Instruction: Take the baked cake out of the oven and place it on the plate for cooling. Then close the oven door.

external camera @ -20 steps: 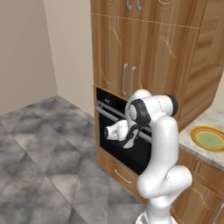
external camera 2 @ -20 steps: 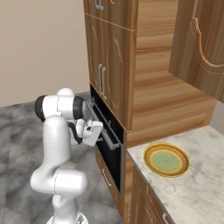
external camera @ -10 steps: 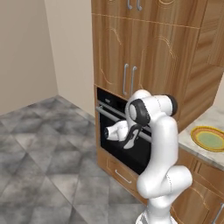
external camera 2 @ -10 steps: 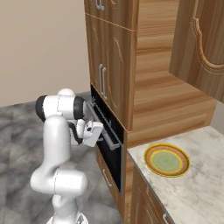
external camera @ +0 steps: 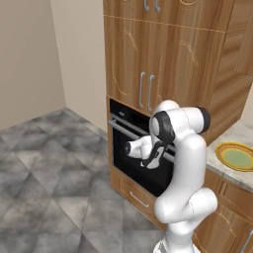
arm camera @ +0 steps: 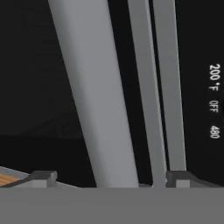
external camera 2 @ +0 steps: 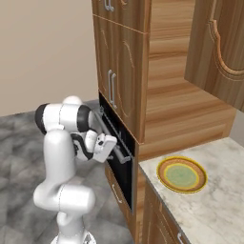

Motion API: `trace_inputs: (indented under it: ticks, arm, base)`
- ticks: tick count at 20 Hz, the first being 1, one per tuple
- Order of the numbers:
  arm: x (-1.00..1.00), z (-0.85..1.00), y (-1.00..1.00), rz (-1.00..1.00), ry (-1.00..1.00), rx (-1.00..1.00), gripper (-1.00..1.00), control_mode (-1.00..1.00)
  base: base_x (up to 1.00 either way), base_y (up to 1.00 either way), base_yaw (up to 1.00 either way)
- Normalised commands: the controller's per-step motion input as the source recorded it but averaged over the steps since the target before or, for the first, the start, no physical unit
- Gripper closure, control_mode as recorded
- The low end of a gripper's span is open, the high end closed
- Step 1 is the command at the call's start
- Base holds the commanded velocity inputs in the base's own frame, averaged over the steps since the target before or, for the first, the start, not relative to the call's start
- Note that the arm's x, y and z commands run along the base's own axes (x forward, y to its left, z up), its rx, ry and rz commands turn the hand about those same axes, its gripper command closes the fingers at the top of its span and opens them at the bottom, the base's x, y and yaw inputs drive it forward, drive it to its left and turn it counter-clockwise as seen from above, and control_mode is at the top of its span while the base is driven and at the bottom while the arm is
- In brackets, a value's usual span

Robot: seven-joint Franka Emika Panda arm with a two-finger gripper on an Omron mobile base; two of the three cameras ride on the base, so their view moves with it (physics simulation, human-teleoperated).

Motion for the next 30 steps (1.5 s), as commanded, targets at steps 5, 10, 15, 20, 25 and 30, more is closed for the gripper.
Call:
trace_inputs:
  ticks: [5, 10, 15, 20, 25, 30]
  arm:
    - [-0.24, 0.00, -0.29, 0.00, 0.00, 0.06, -1.00, -1.00]
    - [0.00, 0.00, -0.31, 0.00, 0.00, 0.01, -1.00, -1.00]
    - [0.09, -0.17, -0.17, 0.01, 0.00, 0.00, 1.00, -1.00]
    - [0.07, -0.34, 0.00, 0.03, 0.00, 0.00, 1.00, -1.00]
    - [-0.01, -0.51, 0.09, 0.04, 0.03, 0.00, 1.00, -1.00]
    - [-0.26, -0.60, 0.63, 0.06, 0.06, 0.00, 1.00, -1.00]
  base:
    - [0.00, 0.00, 0.00]
    - [0.00, 0.00, 0.00]
    - [0.00, 0.00, 0.00]
    - [0.00, 0.00, 0.00]
    - [0.00, 0.00, 0.00]
    - [0.00, 0.00, 0.00]
